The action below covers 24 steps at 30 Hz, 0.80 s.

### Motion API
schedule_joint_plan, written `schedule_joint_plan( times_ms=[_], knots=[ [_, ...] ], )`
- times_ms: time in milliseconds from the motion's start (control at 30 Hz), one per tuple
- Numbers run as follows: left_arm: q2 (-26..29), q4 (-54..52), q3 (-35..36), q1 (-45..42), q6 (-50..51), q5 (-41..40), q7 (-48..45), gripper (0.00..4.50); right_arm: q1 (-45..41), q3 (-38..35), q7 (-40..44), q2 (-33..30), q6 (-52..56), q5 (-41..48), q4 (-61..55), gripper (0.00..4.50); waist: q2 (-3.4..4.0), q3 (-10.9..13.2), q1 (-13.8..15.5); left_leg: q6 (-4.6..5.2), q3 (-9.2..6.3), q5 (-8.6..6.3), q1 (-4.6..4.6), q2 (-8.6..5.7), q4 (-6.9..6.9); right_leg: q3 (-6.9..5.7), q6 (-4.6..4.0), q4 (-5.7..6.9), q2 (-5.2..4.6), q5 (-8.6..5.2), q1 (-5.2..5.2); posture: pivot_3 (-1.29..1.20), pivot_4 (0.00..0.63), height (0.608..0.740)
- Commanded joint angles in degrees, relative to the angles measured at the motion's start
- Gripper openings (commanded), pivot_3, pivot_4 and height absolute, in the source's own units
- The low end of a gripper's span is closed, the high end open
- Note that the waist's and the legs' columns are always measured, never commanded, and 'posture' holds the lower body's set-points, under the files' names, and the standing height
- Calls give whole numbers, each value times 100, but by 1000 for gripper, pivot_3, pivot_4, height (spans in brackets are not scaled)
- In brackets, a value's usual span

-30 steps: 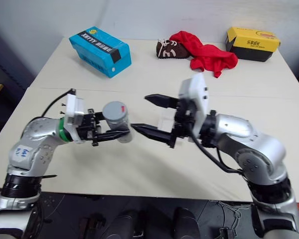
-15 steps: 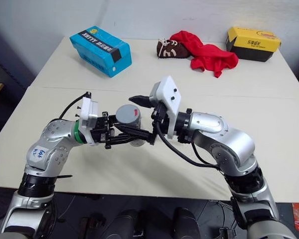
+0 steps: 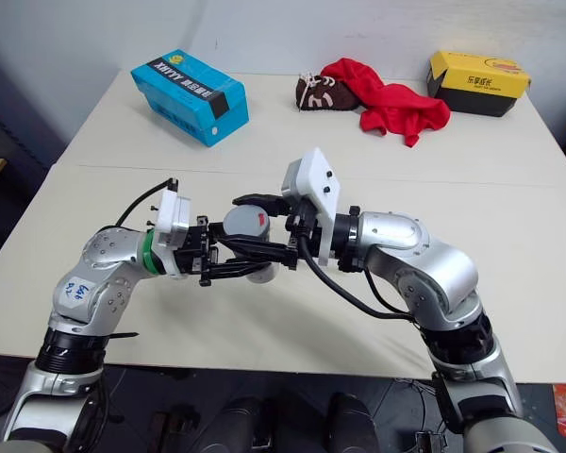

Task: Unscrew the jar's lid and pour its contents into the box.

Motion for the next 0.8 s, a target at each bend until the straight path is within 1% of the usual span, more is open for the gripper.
schedule_joint_plan(
  times_ms=[33, 133, 200, 267, 300, 367, 400, 467, 567, 667, 800],
  knots=[
    [125, -141, -103, -228, -284, -195, -790, 2313, -432, 58, 1601, -285, -389, 207, 239, 2565, 0, 0, -1, 1, 1, 0, 0, 0, 1, 0, 0, 0, 0, 0, 0, 0, 150, 740],
    [154, -160, -211, -337, -360, -213, -1205, 2313, -777, 181, 2420, -521, -338, 153, 628, 2565, 0, 0, -9, 1, -2, 0, 0, 2, 6, -1, 0, 3, 1, 0, 1, 0, 150, 740],
    [157, -182, -238, -386, -364, -220, -1279, 2313, -852, 96, 2460, -482, -393, 92, 780, 2565, 0, 0, -32, 1, -3, 0, 1, 2, 7, -1, 0, 5, 1, 0, 2, 0, 150, 740],
    [120, -184, -214, -407, -353, -221, -1199, 2313, -832, -18, 2314, -326, -879, -215, 916, 3274, 0, 0, -48, 1, -4, 0, 1, 4, 8, -2, 0, 6, 0, 0, 2, 0, 150, 740],
    [104, -178, -190, -404, -330, -226, -1144, 2313, -791, 21, 2438, -389, -1105, -399, 958, 3507, 0, 0, -59, 1, -4, 0, 0, 4, 9, -3, 0, 5, 1, 0, 2, 0, 150, 740],
    [64, -139, -92, -374, -280, -193, -905, 2313, -674, -261, 2197, -237, -1310, -358, 1010, 4259, 0, 0, -61, 1, -4, 0, 0, 2, 12, -2, 0, 7, -1, 0, 2, 0, 150, 740],
    [72, -107, -13, -362, -18, -247, -668, 2313, -626, -452, 2021, -234, -1181, -207, 971, 4479, 0, 0, -61, 1, -7, 0, -1, 2, 16, -4, 0, 7, 0, 0, 5, 0, 150, 740],
    [14, -40, 163, -374, 469, -346, -110, 2313, -541, -755, 1641, -139, -1130, -82, 893, 4479, -1, 1, -62, 1, -8, 0, -1, 2, 21, -3, 2, 9, -1, 1, 8, 0, 150, 740],
    [-4, -141, 199, -319, 750, -310, 233, 2313, -401, -939, 1158, -94, -928, -39, 637, 4479, -1, 1, -77, 1, -13, 0, -3, 3, 33, -3, 3, 17, -1, 2, 9, 0, 150, 740],
    [-55, -180, 115, -269, 730, -158, 415, 2313, -310, -780, 905, -112, -801, -203, 389, 4479, -1, 1, -104, 1, -13, 0, -2, 4, 35, -1, 3, 21, -1, 2, 9, 0, 150, 740],
    [-163, -140, -30, -296, 703, 9, 596, 2313, -408, -449, 490, -27, -577, -497, 279, 4479, -1, 1, -115, 0, -9, 0, 0, 6, 39, 3, 3, 28, -1, 2, 8, 0, 150, 740]
  ],
)
